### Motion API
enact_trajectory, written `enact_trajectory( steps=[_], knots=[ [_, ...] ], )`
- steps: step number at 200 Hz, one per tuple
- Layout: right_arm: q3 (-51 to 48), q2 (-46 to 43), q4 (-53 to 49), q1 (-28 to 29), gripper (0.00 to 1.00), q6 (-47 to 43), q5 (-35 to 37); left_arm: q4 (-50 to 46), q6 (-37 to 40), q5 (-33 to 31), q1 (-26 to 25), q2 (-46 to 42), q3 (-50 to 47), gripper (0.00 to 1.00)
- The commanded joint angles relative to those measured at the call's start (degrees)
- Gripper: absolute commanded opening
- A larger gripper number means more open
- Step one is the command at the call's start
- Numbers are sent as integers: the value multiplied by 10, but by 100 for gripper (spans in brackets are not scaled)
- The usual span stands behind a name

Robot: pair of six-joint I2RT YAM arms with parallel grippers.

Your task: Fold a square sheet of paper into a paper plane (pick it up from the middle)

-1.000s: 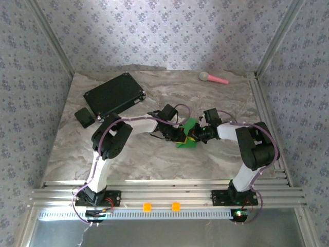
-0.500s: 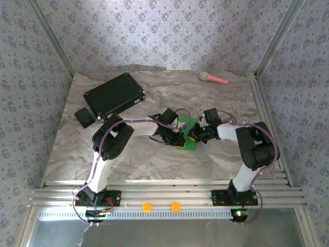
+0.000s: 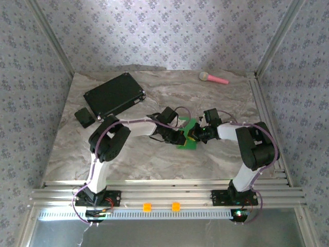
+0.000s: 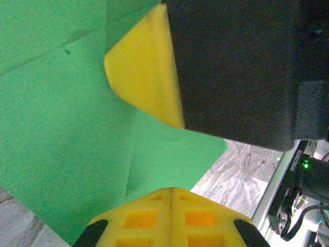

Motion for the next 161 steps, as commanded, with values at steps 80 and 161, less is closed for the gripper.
enact_trajectory(
  steps=[80,161],
  knots=[
    [-26,24,-69,-6,0,-13,49,-23,4,19,11,31,2,0],
    [-26,21,-75,-7,0,-17,52,-49,26,8,-6,-7,-52,0]
  ],
)
